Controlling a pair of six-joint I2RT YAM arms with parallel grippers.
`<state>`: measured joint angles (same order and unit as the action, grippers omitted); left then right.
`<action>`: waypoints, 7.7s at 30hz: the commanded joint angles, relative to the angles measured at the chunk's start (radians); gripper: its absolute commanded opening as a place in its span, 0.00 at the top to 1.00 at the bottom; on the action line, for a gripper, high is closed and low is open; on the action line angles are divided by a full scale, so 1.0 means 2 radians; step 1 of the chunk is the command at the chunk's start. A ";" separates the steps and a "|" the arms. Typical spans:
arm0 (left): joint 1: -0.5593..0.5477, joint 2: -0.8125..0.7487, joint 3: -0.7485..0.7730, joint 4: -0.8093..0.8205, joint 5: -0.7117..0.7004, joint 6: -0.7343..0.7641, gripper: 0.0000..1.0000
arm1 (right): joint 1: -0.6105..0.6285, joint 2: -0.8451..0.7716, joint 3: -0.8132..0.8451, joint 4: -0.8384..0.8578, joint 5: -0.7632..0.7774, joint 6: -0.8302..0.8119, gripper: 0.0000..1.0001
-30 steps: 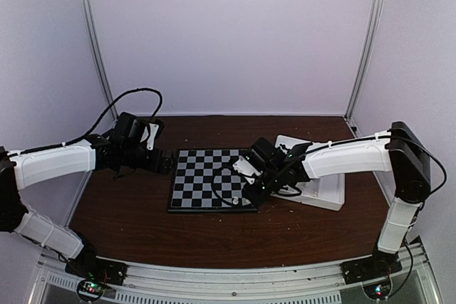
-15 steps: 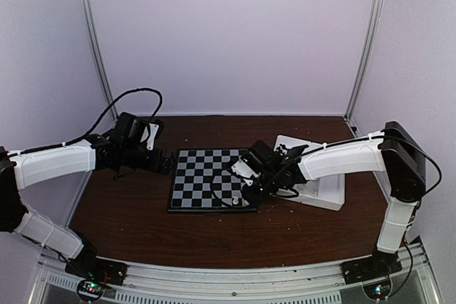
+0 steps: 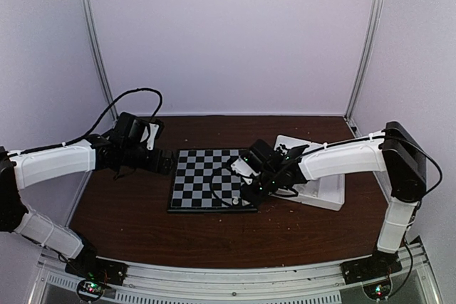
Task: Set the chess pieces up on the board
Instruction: Place the chess piece on the chessboard, then pick up the chess piece from the storage box, then place the chess piece on the chessboard.
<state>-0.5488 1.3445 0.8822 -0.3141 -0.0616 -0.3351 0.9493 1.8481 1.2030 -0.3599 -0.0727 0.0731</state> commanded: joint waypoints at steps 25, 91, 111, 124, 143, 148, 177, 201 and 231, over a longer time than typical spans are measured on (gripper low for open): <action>0.002 -0.004 -0.001 0.020 0.005 -0.002 0.02 | -0.256 -0.131 -0.030 -0.087 0.130 0.093 0.75; 0.003 0.002 0.006 0.009 -0.003 0.006 0.02 | -0.306 0.042 0.049 -0.060 -0.017 0.072 0.83; 0.003 0.004 0.008 0.011 -0.002 0.004 0.02 | -0.306 -0.017 0.039 -0.077 0.010 0.063 0.97; 0.003 0.000 0.007 0.009 -0.002 0.005 0.02 | -0.297 -0.050 0.042 -0.100 -0.009 0.049 0.98; 0.002 0.002 0.006 0.015 0.011 0.001 0.02 | -0.114 -0.028 0.089 -0.133 -0.088 -0.023 0.97; 0.003 0.000 0.003 0.015 0.007 0.002 0.02 | -0.091 0.000 0.110 -0.142 -0.080 -0.023 0.97; 0.003 0.004 -0.001 0.017 0.003 0.005 0.02 | -0.052 0.089 0.171 -0.177 -0.069 -0.064 0.96; 0.003 0.002 -0.003 0.019 -0.002 0.006 0.02 | -0.051 0.088 0.175 -0.186 -0.057 -0.072 0.86; 0.002 0.000 -0.004 0.018 -0.002 0.006 0.02 | -0.051 0.073 0.173 -0.185 -0.059 -0.079 0.82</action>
<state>-0.5488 1.3560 0.8787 -0.3138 -0.0498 -0.3309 0.8421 2.0006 1.5295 -0.7284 -0.2028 -0.0765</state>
